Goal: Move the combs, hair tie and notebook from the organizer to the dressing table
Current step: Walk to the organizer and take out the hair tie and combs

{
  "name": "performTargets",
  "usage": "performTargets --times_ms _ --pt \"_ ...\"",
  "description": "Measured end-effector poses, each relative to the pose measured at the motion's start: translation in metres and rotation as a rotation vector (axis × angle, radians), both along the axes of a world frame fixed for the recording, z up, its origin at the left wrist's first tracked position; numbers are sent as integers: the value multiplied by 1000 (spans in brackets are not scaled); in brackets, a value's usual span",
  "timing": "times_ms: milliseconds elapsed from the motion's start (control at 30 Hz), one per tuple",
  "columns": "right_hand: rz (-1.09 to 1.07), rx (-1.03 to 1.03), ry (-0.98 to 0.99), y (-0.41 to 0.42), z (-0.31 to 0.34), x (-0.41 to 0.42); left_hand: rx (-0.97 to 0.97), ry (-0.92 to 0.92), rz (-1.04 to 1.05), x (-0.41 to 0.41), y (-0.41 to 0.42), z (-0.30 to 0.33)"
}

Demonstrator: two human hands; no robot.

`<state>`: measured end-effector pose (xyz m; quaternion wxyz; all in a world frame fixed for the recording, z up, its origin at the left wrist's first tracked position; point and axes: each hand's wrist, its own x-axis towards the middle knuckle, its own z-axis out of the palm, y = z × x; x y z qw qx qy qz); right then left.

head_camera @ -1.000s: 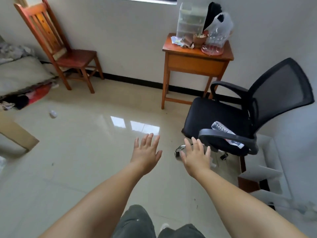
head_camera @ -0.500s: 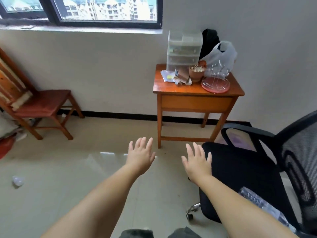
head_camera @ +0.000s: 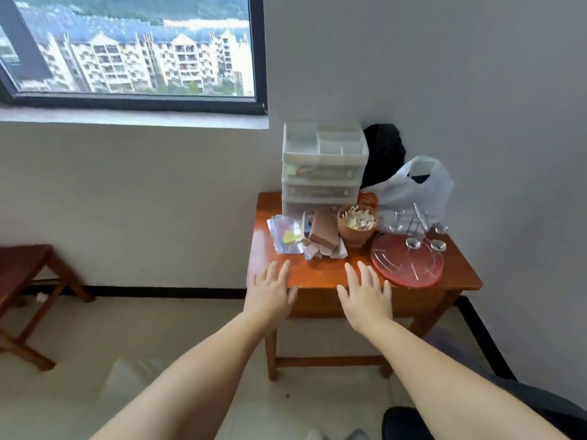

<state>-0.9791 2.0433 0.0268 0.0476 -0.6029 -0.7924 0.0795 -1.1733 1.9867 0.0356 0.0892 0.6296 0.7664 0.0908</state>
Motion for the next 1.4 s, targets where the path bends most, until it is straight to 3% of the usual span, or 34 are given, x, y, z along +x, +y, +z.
performTargets --times_ms 133,233,300,433,567,667,767,1000,1267,1400 --pt "-50 -8 123 96 25 -30 69 -236 49 -12 95 22" --pt "-105 -54 322 153 35 -61 58 -501 81 -19 159 32" --pt "-198 -157 561 187 42 -82 65 -725 146 -21 200 40" --pt "-531 -487 1238 242 55 -118 148 -1120 428 -37 263 56" --pt "-734 -671 1652 279 65 -144 321 -1130 594 -73 292 62" --pt "-754 -751 1842 286 70 -153 398 -1124 483 -85 298 65" --pt "-770 -770 1915 281 68 -152 405 -1225 430 -90 300 70" --pt "-767 -745 1890 256 63 -138 350 -1211 323 -94 288 78" --pt "-677 -788 1859 207 64 -111 280 -1375 275 -65 237 63" --pt "-664 -814 1870 192 60 -99 277 -1372 258 -53 217 54"
